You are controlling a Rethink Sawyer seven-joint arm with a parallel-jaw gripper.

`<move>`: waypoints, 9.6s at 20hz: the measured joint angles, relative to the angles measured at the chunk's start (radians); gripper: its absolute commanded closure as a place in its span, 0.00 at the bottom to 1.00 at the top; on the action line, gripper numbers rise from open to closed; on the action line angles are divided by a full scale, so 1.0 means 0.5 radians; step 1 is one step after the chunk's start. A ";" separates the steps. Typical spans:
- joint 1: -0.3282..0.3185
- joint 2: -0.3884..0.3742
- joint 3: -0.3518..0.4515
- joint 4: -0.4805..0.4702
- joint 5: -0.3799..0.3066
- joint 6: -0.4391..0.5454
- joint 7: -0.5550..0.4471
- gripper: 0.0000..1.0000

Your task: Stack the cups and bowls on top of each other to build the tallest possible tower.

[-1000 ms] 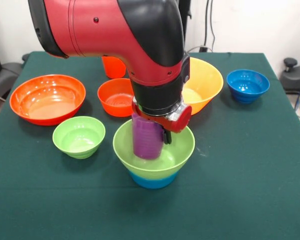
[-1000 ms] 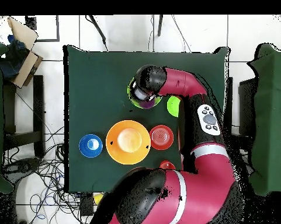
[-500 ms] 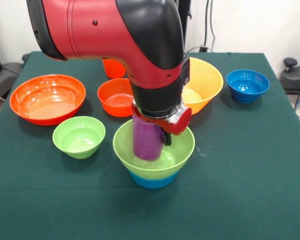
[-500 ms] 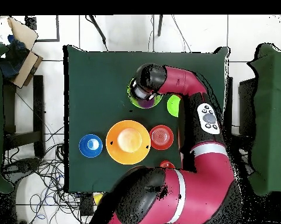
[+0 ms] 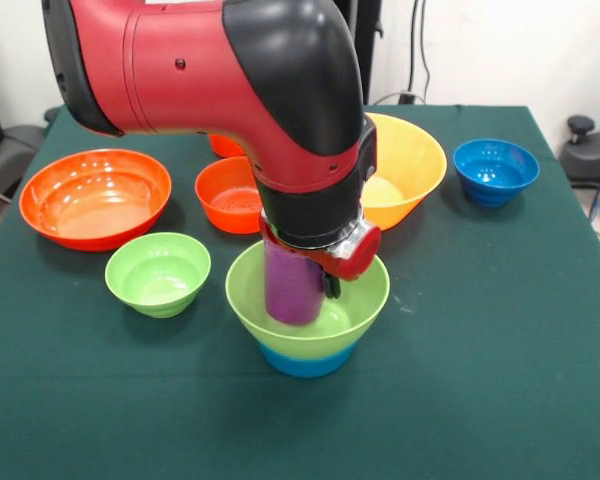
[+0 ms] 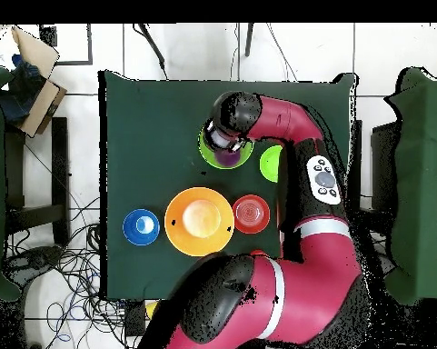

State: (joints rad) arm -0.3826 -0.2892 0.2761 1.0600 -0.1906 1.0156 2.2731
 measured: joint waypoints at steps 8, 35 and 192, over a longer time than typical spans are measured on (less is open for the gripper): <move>0.001 0.027 0.005 -0.054 0.003 0.063 0.000 1.00; 0.004 0.032 0.007 -0.060 0.052 0.087 0.000 1.00; 1.241 -0.246 -0.658 1.156 0.848 -1.006 0.372 1.00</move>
State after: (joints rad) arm 0.2378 -0.4122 -0.0531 1.6379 0.2333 0.5123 2.4592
